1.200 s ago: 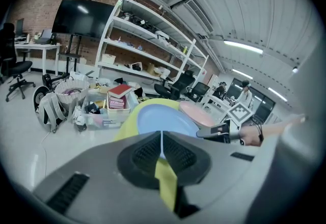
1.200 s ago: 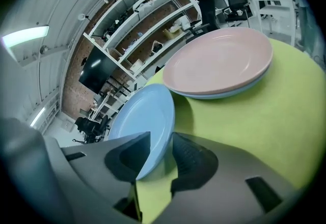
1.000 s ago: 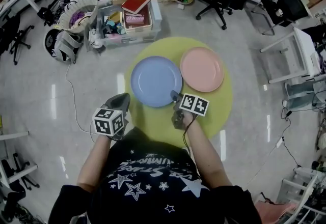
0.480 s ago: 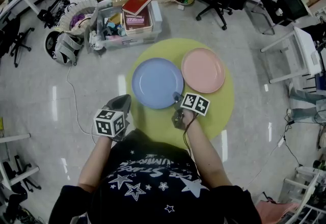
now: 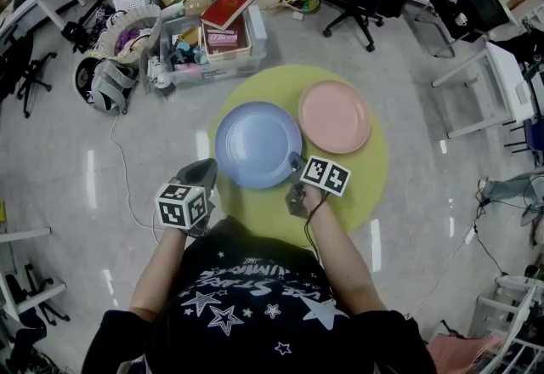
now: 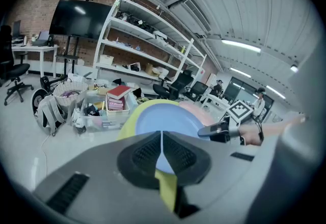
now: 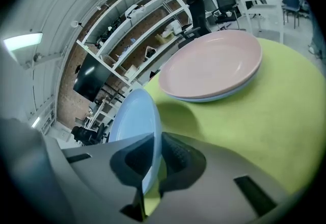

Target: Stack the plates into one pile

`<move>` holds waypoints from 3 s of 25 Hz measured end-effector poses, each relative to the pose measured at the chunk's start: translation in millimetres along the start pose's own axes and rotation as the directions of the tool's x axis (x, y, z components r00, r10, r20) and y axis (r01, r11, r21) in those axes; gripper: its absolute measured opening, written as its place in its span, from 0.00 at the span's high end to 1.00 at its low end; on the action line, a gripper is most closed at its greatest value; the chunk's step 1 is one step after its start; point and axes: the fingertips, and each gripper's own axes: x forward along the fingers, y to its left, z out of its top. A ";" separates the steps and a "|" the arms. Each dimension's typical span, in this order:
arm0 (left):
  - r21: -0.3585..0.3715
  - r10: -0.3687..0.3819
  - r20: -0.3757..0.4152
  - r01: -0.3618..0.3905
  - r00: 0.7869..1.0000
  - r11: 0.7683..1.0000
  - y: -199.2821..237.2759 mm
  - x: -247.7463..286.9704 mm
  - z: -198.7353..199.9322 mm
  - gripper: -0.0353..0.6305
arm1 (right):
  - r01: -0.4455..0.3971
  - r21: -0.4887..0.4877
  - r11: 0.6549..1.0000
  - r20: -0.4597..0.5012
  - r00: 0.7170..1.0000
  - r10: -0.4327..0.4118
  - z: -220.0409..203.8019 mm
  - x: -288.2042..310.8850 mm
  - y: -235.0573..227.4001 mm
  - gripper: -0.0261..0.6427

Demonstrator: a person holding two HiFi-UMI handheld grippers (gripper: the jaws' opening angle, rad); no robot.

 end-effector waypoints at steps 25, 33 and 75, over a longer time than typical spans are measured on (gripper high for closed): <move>0.106 -0.113 -0.012 0.113 0.994 0.988 -70.5 35.7 18.0 0.91 | -0.003 0.227 0.974 0.293 0.954 -0.066 87.0 -97.6 -81.7 0.91; 0.109 -0.132 -0.028 0.134 0.991 0.985 -79.6 57.8 30.3 0.91 | 0.014 0.340 0.940 0.326 0.936 -0.132 114.5 -100.8 -116.8 0.90; 0.136 -0.140 -0.060 0.147 0.988 0.980 -97.7 59.2 15.4 0.91 | 0.156 0.165 0.974 0.318 0.926 -0.202 117.1 -97.0 -136.7 0.75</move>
